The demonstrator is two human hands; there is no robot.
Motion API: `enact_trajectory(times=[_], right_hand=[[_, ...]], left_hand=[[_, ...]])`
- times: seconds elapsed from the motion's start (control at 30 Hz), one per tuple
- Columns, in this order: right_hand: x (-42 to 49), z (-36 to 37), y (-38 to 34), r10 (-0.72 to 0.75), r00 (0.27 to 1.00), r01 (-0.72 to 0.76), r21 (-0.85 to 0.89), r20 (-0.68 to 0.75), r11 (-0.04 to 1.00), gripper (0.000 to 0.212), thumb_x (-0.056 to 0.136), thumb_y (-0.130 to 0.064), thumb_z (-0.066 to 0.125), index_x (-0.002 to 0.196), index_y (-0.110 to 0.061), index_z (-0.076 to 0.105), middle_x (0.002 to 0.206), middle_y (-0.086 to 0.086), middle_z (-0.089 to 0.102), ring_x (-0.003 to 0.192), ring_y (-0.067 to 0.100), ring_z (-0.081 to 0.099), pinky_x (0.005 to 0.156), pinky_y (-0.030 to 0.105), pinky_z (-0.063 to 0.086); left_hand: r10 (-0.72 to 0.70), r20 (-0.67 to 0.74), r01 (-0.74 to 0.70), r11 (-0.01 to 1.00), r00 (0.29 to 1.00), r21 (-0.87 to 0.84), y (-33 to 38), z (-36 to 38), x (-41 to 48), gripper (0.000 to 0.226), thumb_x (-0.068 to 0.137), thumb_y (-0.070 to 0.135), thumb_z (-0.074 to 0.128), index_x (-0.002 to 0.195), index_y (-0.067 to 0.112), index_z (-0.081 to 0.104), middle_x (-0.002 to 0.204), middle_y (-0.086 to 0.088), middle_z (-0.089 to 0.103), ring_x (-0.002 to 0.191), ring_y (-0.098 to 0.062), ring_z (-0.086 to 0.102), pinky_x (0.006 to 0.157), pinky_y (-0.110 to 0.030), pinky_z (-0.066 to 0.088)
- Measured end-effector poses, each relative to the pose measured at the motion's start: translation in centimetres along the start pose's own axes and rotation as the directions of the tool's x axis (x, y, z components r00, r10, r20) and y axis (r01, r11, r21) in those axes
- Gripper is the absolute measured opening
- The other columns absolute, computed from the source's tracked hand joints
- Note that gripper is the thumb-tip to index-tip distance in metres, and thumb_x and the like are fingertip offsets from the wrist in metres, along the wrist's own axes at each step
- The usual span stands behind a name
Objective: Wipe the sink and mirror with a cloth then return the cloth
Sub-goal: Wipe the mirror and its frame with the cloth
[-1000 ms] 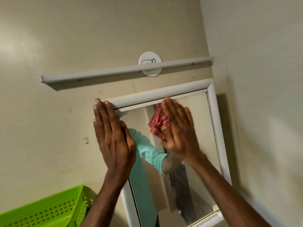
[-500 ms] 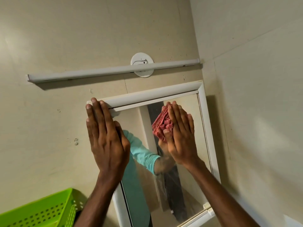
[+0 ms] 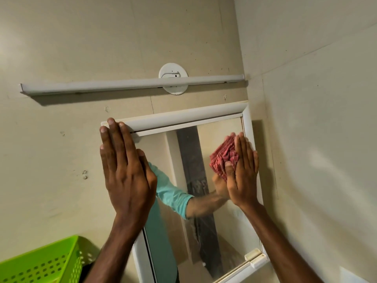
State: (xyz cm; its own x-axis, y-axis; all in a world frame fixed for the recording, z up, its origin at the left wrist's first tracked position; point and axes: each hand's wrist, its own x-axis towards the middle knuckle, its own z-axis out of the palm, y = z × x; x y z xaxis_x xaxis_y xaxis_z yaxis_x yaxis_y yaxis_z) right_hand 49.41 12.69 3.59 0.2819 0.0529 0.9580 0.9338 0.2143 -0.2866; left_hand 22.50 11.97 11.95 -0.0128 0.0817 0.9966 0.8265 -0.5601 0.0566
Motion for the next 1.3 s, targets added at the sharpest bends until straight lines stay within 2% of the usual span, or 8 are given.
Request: enact_trajectory(times=[0.33,0.53,0.63,0.73,0.93,1.07,1.17,1.3], right_hand=[[3.4,0.4,-0.6,0.016,0.999,-0.017,-0.042,-0.029,0.999,0.063,0.108,-0.041,0.026,0.165,-0.014,0.027,0.174,0.004,0.023,0.162,0.018,0.017,0.131,0.054,0.012],[-2.4,0.1,0.9,0.098,0.995,-0.098,-0.014,-0.024,0.995,0.063,0.105,-0.035,0.033,0.165,-0.014,0.027,0.174,0.002,0.021,0.162,0.021,0.018,0.127,0.064,0.013],[-3.7,0.4,0.2,0.166,0.985,-0.167,-0.011,-0.038,0.986,0.064,0.106,-0.04,0.03,0.165,-0.014,0.026,0.174,0.002,0.022,0.162,0.02,0.018,0.127,0.064,0.013],[-4.1,1.0,-1.9,0.238,0.97,-0.237,0.024,-0.043,0.971,0.067,0.109,-0.049,0.022,0.166,-0.016,0.021,0.175,0.001,0.018,0.163,0.019,0.014,0.129,0.061,0.01],[-7.1,3.4,-9.2,0.067,0.998,-0.067,0.015,0.002,0.998,0.068,0.105,-0.032,0.04,0.167,-0.018,0.017,0.176,-0.001,0.015,0.162,0.022,0.017,0.129,0.057,0.016],[-6.1,1.8,-7.4,-0.155,0.98,0.154,0.017,0.127,0.988,0.065,0.109,-0.046,0.025,0.166,-0.014,0.021,0.175,0.001,0.016,0.162,0.024,0.017,0.129,0.059,0.016],[-4.5,1.3,-5.9,-0.015,0.997,0.013,0.021,0.071,1.0,0.064,0.109,-0.042,0.029,0.163,-0.008,0.028,0.174,0.007,0.022,0.162,0.024,0.017,0.127,0.063,0.017],[-4.7,2.7,-10.1,0.178,0.984,-0.178,0.029,-0.019,0.984,0.065,0.108,-0.04,0.03,0.164,-0.008,0.024,0.174,0.006,0.018,0.162,0.023,0.015,0.128,0.062,0.015]], left_hand=[[-0.001,0.003,0.001,1.0,1.0,-0.019,-0.1,-0.2,-0.3,0.064,0.102,0.009,0.038,0.16,0.003,0.01,0.169,-0.013,0.006,0.157,-0.028,0.002,0.126,-0.048,0.018],[0.008,0.006,-0.007,0.996,1.0,-0.089,-0.2,-0.2,0.0,0.067,0.101,0.011,0.044,0.16,0.003,0.012,0.169,-0.012,0.007,0.158,-0.027,0.001,0.126,-0.05,0.017],[0.022,0.016,-0.017,0.968,1.0,-0.25,-0.6,-0.5,0.2,0.064,0.101,0.014,0.041,0.159,0.002,0.016,0.168,-0.013,0.011,0.158,-0.027,0.003,0.126,-0.052,0.017],[0.015,0.036,0.005,0.867,0.999,-0.498,-1.4,-1.3,0.2,0.06,0.102,0.016,0.036,0.158,0.001,0.02,0.168,-0.011,0.014,0.158,-0.023,0.005,0.126,-0.052,0.017],[-0.036,0.019,0.04,0.756,0.999,-0.654,-1.6,-1.9,0.1,0.056,0.102,0.009,0.031,0.155,-0.003,0.025,0.166,-0.013,0.02,0.157,-0.022,0.012,0.125,-0.051,0.022],[-0.003,0.028,0.02,0.746,1.0,-0.665,-2.2,-1.9,-0.1,0.056,0.1,0.007,0.03,0.155,-0.004,0.025,0.166,-0.015,0.02,0.157,-0.024,0.013,0.125,-0.05,0.02],[0.014,0.032,0.011,0.745,0.999,-0.667,-2.3,-1.7,-0.1,0.057,0.099,0.007,0.031,0.154,-0.006,0.025,0.166,-0.018,0.02,0.157,-0.026,0.012,0.126,-0.051,0.019],[0.009,0.042,0.022,0.732,0.999,-0.681,-2.1,-1.7,-0.1,0.057,0.099,0.007,0.031,0.154,-0.006,0.025,0.166,-0.018,0.019,0.157,-0.027,0.011,0.126,-0.051,0.017]])
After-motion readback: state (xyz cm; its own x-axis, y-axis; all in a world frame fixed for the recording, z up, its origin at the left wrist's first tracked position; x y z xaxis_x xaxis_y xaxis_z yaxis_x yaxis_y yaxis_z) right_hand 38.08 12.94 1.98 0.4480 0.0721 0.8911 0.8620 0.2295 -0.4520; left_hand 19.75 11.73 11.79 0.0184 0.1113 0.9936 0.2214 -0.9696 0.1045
